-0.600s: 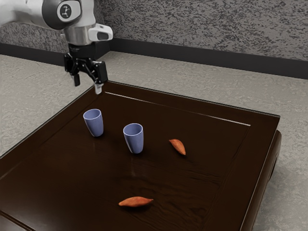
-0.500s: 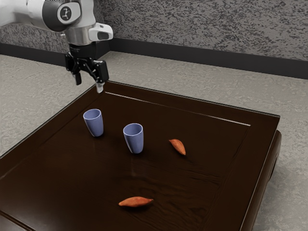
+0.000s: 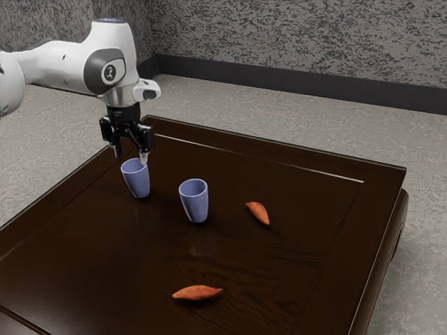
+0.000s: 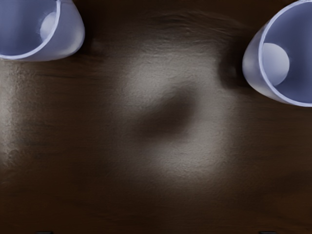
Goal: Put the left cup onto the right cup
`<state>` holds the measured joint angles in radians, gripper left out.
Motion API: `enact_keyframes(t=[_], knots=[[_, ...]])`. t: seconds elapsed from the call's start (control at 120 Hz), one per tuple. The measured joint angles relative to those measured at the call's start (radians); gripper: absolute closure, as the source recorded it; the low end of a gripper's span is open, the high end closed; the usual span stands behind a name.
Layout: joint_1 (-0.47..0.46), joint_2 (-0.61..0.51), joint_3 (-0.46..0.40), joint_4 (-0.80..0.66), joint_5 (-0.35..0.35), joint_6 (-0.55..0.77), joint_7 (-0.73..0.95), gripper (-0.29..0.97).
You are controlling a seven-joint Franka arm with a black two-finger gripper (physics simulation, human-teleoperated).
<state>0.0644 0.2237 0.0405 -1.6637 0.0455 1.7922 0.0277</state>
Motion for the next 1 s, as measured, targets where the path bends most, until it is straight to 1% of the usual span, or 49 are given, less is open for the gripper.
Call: enact_keyframes(t=[0.183, 0.292, 0.458, 0.642, 0.8, 0.875, 1.0], knots=[[0.042, 0.107, 0.0, 0.042, -0.004, 0.1, 0.031, 0.24], [0.074, 0.193, -0.005, 0.114, -0.003, 0.151, 0.065, 0.27], [0.113, 0.292, -0.017, 0.173, -0.003, 0.226, 0.126, 0.29], [0.156, 0.389, -0.053, 0.246, -0.002, 0.28, 0.19, 0.3], [0.178, 0.436, -0.072, 0.273, 0.0, 0.301, 0.235, 0.32], [0.18, 0.44, -0.073, 0.275, -0.007, 0.308, 0.252, 0.38], [0.181, 0.441, -0.071, 0.276, -0.02, 0.316, 0.276, 0.54]])
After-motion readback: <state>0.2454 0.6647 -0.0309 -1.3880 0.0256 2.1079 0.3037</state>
